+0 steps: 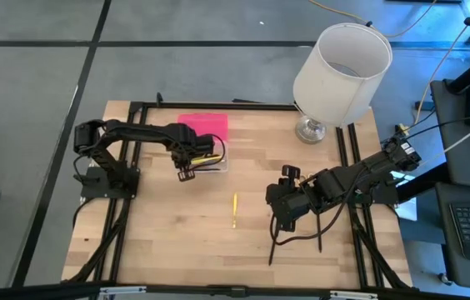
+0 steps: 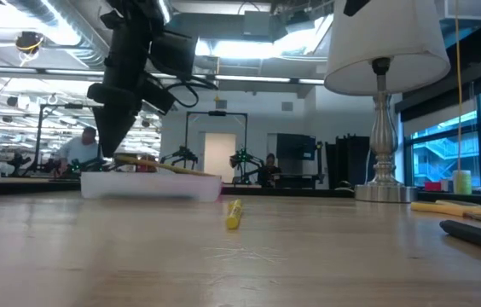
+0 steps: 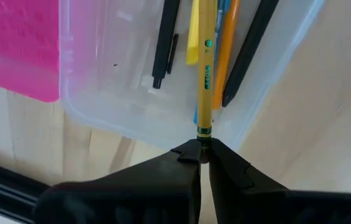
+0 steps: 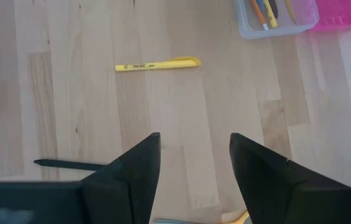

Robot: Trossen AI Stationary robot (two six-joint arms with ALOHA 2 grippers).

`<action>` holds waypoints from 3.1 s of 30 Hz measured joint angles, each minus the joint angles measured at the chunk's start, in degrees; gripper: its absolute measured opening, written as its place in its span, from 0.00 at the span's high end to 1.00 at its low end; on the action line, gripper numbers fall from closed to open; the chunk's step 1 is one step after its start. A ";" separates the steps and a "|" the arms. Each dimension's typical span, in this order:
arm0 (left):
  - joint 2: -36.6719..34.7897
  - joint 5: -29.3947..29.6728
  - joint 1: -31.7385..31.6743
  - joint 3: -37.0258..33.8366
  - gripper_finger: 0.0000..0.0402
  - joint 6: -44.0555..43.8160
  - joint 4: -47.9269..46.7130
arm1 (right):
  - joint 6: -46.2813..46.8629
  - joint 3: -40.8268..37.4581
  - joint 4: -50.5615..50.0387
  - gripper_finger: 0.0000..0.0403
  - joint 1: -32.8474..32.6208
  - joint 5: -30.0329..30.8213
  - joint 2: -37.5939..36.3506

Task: Pick & place school supplies into a supply box
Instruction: Put the yellow pencil into the pink supply box, then put the black pen into the pink supply box

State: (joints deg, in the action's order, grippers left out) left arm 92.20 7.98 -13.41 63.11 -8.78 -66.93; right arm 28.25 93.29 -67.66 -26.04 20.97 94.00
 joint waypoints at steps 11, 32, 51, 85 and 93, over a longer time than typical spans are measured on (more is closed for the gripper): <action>2.02 -0.59 0.07 0.04 0.98 0.07 0.30 | 0.00 0.01 0.20 0.51 0.00 0.00 0.00; 6.21 -0.04 0.17 0.04 0.88 -0.62 1.42 | -0.02 -0.01 -0.30 0.51 -0.02 -0.09 0.00; -6.79 -3.11 3.64 0.04 0.83 -11.10 0.18 | 23.18 -3.78 -16.96 0.51 -0.61 -9.03 -0.29; -16.70 3.50 18.29 0.04 0.85 -12.47 40.19 | 70.14 -54.76 23.06 0.51 -7.28 -24.26 -16.00; -16.70 3.50 18.29 0.04 0.85 -12.48 40.19 | 72.45 -58.07 27.03 0.51 -7.32 -24.26 -15.98</action>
State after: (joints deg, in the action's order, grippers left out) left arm 75.50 11.49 4.89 63.16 -21.26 -26.74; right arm 100.70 35.21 -40.62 -33.36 -3.29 78.02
